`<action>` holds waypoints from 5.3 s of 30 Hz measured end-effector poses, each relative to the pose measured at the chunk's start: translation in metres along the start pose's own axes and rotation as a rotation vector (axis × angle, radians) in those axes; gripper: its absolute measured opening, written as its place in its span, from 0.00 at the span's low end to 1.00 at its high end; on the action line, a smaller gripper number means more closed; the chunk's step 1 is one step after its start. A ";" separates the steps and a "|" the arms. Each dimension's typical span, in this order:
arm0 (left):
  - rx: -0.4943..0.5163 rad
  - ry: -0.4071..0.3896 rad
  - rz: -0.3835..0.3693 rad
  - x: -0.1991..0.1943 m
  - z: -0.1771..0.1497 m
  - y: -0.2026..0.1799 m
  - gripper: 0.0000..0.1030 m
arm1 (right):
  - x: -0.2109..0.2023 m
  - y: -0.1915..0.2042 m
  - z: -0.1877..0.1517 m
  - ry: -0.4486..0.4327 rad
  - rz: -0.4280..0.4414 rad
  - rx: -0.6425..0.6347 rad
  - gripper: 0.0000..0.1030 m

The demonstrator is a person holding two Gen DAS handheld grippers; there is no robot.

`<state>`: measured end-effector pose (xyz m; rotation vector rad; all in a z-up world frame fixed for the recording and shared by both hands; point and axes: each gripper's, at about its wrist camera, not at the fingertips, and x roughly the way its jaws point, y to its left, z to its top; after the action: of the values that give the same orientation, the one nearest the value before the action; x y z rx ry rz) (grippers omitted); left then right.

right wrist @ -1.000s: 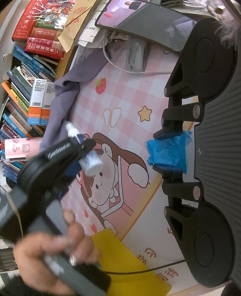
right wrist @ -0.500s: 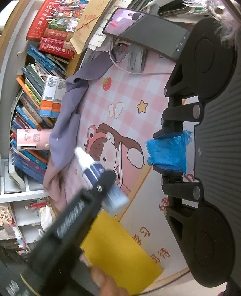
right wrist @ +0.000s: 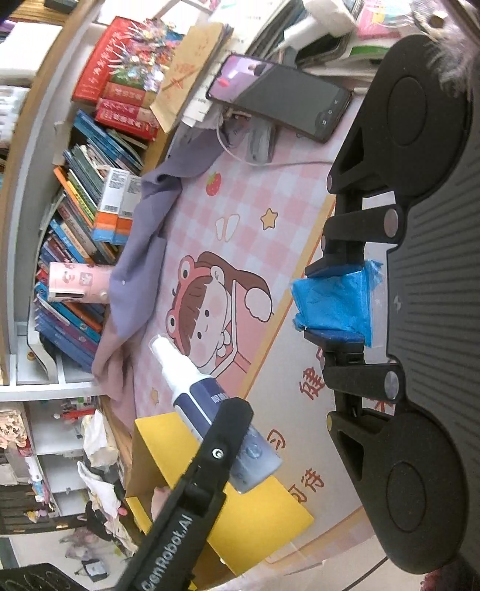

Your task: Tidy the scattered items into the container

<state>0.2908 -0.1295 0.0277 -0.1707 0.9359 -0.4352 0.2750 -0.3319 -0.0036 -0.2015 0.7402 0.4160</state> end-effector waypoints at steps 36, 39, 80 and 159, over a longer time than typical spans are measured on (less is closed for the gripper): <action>-0.187 0.003 -0.112 -0.147 -0.205 0.097 0.30 | -0.094 0.221 -0.073 0.054 -0.055 -0.065 0.25; -0.219 -0.011 -0.110 -0.154 -0.213 0.104 0.30 | -0.100 0.233 -0.075 0.048 -0.034 -0.094 0.25; -0.392 -0.235 0.033 -0.228 -0.214 0.182 0.30 | -0.072 0.315 -0.007 -0.113 0.193 -0.342 0.25; -0.070 -0.618 0.519 -0.239 -0.176 0.116 0.90 | -0.090 0.228 0.050 -0.467 -0.002 -0.018 0.60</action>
<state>0.0590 0.0864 0.0629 -0.1093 0.3579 0.1356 0.1469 -0.1375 0.0875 -0.1149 0.2773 0.4474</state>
